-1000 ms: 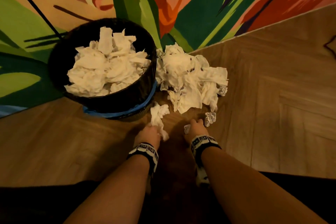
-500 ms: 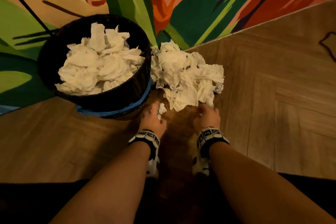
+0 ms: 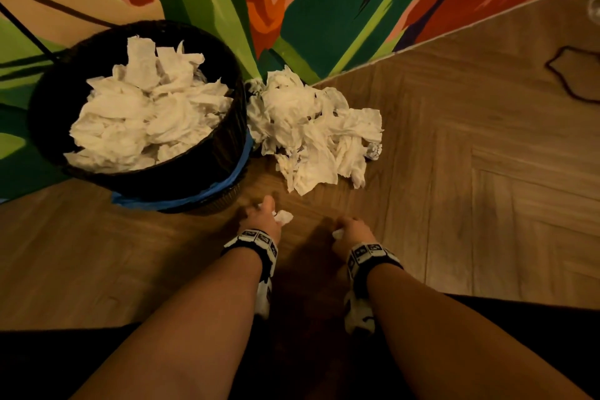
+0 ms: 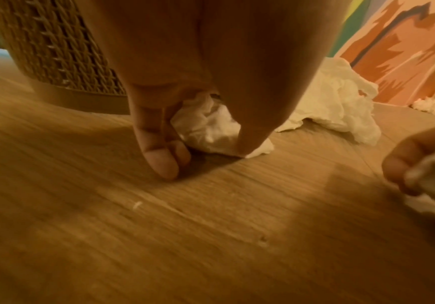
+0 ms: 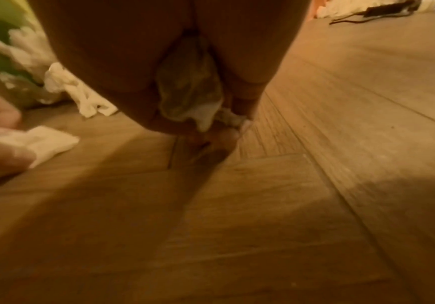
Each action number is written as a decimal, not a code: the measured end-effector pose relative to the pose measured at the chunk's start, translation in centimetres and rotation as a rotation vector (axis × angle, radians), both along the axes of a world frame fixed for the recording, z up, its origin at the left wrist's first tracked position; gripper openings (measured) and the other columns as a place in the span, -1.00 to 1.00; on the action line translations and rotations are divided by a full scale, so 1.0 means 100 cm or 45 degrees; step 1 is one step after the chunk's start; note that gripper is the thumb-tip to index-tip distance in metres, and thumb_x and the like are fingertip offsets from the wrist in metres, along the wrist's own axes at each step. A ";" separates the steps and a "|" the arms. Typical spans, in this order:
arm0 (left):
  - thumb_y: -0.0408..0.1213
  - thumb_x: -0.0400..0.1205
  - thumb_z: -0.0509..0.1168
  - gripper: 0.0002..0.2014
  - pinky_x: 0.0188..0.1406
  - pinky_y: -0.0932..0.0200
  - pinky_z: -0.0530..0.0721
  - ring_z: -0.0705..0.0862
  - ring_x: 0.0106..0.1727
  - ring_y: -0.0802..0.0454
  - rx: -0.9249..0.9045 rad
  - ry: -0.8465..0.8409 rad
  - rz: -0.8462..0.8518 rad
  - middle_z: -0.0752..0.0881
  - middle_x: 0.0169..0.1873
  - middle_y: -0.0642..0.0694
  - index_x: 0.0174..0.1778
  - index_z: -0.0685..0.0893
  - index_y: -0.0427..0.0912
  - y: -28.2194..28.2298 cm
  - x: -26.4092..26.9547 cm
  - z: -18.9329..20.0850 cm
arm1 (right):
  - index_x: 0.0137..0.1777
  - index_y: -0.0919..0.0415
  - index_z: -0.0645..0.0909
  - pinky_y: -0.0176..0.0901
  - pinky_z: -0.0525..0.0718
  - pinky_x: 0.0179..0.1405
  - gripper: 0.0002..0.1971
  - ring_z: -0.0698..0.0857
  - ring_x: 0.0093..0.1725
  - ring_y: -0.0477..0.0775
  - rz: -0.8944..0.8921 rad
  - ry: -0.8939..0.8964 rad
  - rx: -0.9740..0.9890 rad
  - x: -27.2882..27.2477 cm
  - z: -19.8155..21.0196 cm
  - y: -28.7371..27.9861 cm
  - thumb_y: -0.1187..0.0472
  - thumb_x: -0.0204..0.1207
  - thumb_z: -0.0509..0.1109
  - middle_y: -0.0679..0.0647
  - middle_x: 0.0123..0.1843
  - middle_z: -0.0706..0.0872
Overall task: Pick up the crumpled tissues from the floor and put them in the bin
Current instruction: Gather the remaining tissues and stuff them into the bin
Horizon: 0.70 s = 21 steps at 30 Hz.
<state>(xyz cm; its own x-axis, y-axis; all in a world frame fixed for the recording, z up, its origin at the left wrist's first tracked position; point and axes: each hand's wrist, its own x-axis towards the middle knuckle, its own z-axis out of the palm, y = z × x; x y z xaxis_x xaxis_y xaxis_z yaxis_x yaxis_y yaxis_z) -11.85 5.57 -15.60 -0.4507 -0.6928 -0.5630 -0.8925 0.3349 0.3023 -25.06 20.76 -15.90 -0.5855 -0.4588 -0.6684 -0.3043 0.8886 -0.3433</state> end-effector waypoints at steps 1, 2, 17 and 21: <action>-0.21 0.69 0.24 -0.68 0.15 -0.18 0.64 0.58 0.23 -0.33 -0.005 -0.025 -0.027 0.39 0.36 -0.31 0.32 0.32 0.03 0.000 0.002 0.001 | 0.24 -0.02 0.58 -0.11 0.63 0.04 -0.65 0.58 0.10 0.09 -0.054 -0.025 -0.039 0.000 0.001 -0.001 0.28 0.48 0.39 0.07 0.23 0.53; -0.23 0.69 0.23 -0.64 0.18 -0.17 0.63 0.58 0.23 -0.31 -0.006 -0.047 -0.061 0.42 0.35 -0.31 0.37 0.32 0.00 0.001 0.004 0.002 | 0.23 -0.04 0.58 -0.11 0.67 0.03 -0.64 0.61 0.09 0.08 -0.098 -0.049 -0.073 0.001 0.002 -0.002 0.29 0.46 0.40 0.05 0.18 0.56; -0.46 0.45 0.29 -0.75 -0.33 0.07 0.29 0.37 -0.30 -0.04 -0.224 1.227 -0.474 0.42 -0.36 -0.07 -0.28 0.31 -0.12 -0.027 -0.031 0.260 | 0.18 0.25 0.56 -0.28 0.63 -0.15 -0.70 0.61 -0.06 0.10 -0.529 0.296 -1.130 -0.059 0.160 -0.132 0.44 0.45 0.33 0.29 0.19 0.61; -0.37 0.55 0.23 -0.85 -0.37 0.31 0.36 0.35 -0.30 0.09 -0.330 1.183 -0.564 0.42 -0.23 -0.02 -0.09 0.36 -0.15 -0.071 -0.018 0.350 | 0.30 0.33 0.55 -0.23 0.41 0.18 -0.60 0.53 0.21 0.11 0.126 0.584 -1.107 -0.052 0.242 -0.186 0.19 0.50 0.40 0.30 0.30 0.53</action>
<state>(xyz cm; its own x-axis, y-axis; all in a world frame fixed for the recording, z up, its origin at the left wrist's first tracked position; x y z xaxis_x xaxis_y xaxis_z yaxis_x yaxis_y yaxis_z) -13.61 -1.58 19.44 -0.8697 -0.4110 0.2733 -0.1304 0.7254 0.6758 -30.25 2.12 8.27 -0.6363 -0.7433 0.2066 -0.6304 0.3466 -0.6946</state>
